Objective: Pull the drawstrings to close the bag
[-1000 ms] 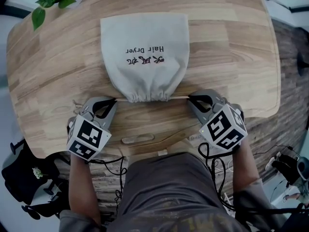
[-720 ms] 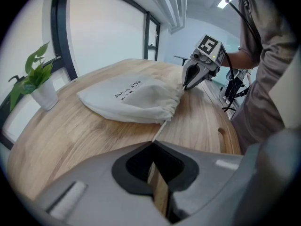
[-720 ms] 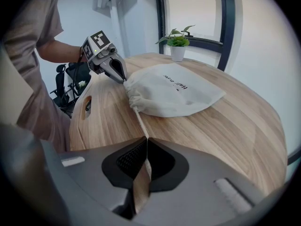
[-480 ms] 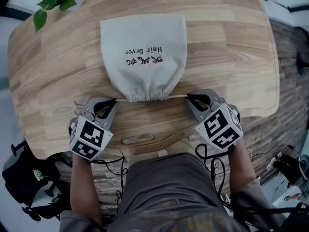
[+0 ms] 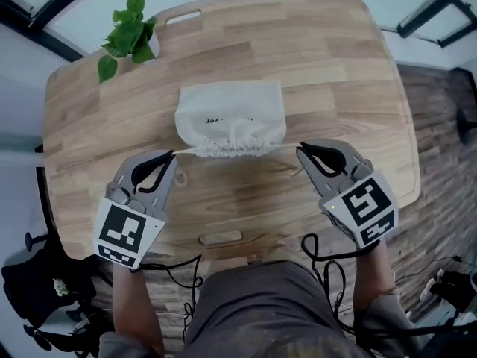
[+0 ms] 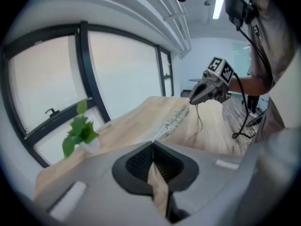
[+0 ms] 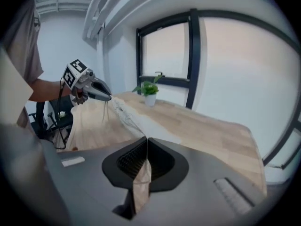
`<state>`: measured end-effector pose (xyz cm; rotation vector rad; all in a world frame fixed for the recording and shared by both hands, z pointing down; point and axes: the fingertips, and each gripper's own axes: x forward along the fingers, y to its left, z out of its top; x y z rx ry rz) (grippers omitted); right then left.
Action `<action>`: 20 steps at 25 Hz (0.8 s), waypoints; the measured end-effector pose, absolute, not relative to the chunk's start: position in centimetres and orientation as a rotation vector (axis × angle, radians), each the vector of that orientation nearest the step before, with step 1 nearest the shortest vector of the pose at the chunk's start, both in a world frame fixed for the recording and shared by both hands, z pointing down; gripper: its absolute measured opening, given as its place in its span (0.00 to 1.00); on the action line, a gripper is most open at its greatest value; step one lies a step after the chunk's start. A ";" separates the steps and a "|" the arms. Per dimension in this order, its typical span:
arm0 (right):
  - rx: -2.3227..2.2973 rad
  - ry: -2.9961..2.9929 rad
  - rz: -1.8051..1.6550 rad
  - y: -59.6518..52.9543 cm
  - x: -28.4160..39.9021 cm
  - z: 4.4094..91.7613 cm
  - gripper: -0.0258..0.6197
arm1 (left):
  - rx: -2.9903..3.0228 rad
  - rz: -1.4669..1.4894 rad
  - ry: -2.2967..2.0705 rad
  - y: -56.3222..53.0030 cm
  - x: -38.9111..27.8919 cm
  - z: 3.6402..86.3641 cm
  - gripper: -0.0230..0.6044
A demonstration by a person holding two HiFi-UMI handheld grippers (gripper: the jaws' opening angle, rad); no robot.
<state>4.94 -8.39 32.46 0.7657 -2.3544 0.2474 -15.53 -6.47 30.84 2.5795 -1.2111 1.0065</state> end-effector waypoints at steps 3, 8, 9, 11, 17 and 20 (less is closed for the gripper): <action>0.870 -2.483 0.157 -10.3 4.7 24.8 0.09 | 2.676 0.905 -1.375 -8.4 -15.5 22.9 0.04; 1.011 -2.643 0.016 -11.5 4.3 12.7 0.09 | 2.761 0.801 -1.665 -9.1 -16.1 10.8 0.04; 1.035 -2.670 -0.026 -12.1 4.2 10.7 0.09 | 2.773 0.782 -1.711 -9.5 -16.3 8.9 0.04; 1.068 -2.694 -0.091 -13.0 4.0 7.4 0.09 | 2.787 0.754 -1.776 -10.1 -16.6 5.8 0.05; 1.142 -2.694 -0.164 -12.6 4.1 3.7 0.09 | 2.770 0.719 -1.888 -8.9 -17.0 2.2 0.04; 1.149 -2.700 -0.183 -12.1 4.1 3.4 0.09 | 2.743 0.704 -1.934 -8.4 -17.3 1.7 0.04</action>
